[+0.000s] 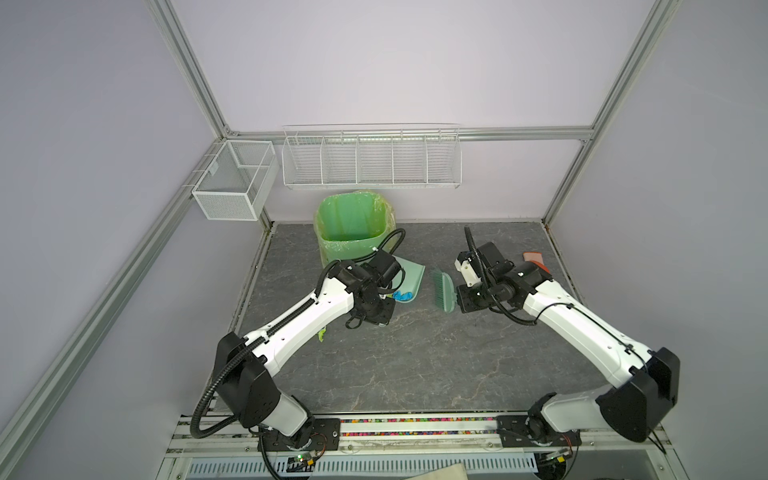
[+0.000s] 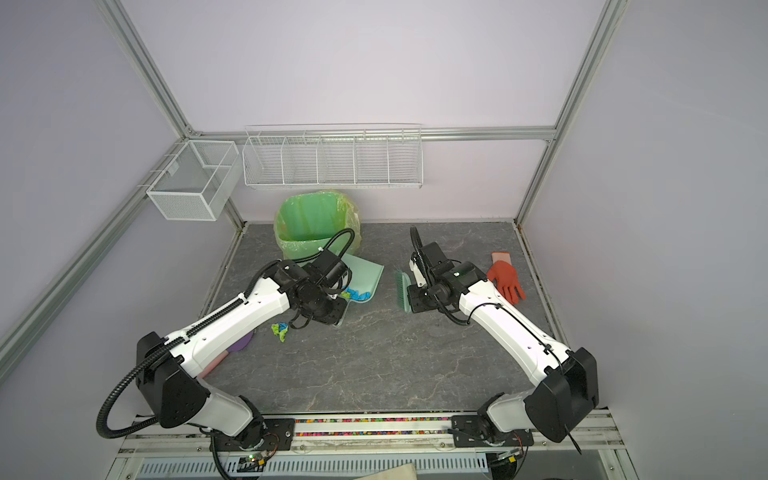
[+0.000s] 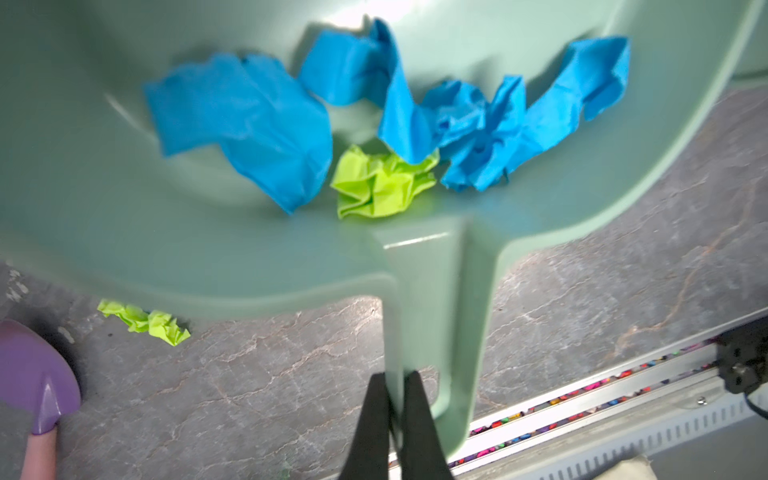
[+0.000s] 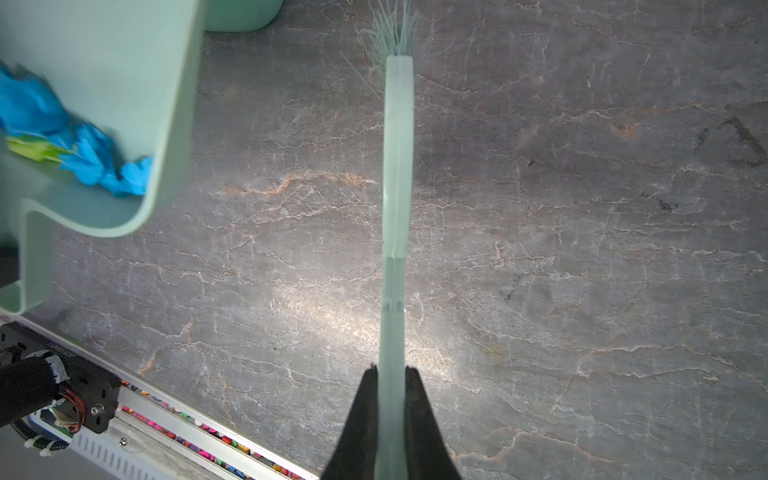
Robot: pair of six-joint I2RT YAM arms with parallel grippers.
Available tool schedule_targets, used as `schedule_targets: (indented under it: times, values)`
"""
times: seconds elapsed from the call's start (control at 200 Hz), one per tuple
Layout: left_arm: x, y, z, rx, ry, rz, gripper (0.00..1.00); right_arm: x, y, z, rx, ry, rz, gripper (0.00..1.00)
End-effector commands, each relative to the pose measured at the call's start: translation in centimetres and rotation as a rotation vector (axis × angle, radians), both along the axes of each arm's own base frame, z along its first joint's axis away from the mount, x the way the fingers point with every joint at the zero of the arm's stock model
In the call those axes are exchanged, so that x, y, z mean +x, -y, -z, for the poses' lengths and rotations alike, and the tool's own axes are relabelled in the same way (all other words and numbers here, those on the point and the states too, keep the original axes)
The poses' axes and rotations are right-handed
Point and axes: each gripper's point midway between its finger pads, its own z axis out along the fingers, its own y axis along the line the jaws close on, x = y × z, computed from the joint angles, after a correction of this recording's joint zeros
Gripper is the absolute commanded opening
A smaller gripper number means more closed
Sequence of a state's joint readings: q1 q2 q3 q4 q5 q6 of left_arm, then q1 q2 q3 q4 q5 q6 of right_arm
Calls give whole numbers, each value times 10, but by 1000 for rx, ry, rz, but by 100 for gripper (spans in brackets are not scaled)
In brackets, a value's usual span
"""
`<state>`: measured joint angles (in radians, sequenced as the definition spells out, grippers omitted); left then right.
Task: Sweep away the paper scraps from the table
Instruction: 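Lift the filled dustpan toward the green wastebasket with the left gripper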
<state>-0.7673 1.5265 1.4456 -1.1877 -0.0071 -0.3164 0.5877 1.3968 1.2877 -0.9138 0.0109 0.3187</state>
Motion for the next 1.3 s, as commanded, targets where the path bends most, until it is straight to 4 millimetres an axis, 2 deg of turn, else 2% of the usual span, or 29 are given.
schedule_targets:
  times: [0.0,0.2,0.55,0.675,0.79,0.915,1.06,1.295]
  values:
    - [6,1,-19,19,33,25,0,4,2,-7,23,34,23,7]
    - [22,1,-50,45,113,34,0,4,-2,-2,36,18,25,7]
    - [54,-17,-94,193,256,-5,0,2,0,-3,48,40,26,7]
    - [61,-21,-107,227,295,-3,0,2,-1,3,38,29,15,7]
    - [68,-44,-117,338,341,-32,0,-2,1,5,39,22,16,7]
    - [75,-61,-123,334,343,-69,0,-7,5,1,42,34,18,7]
    - [85,-72,-133,332,369,-95,0,-7,9,-4,43,62,25,7]
    - [106,-90,-152,373,447,-168,0,-10,8,-1,47,46,22,7]
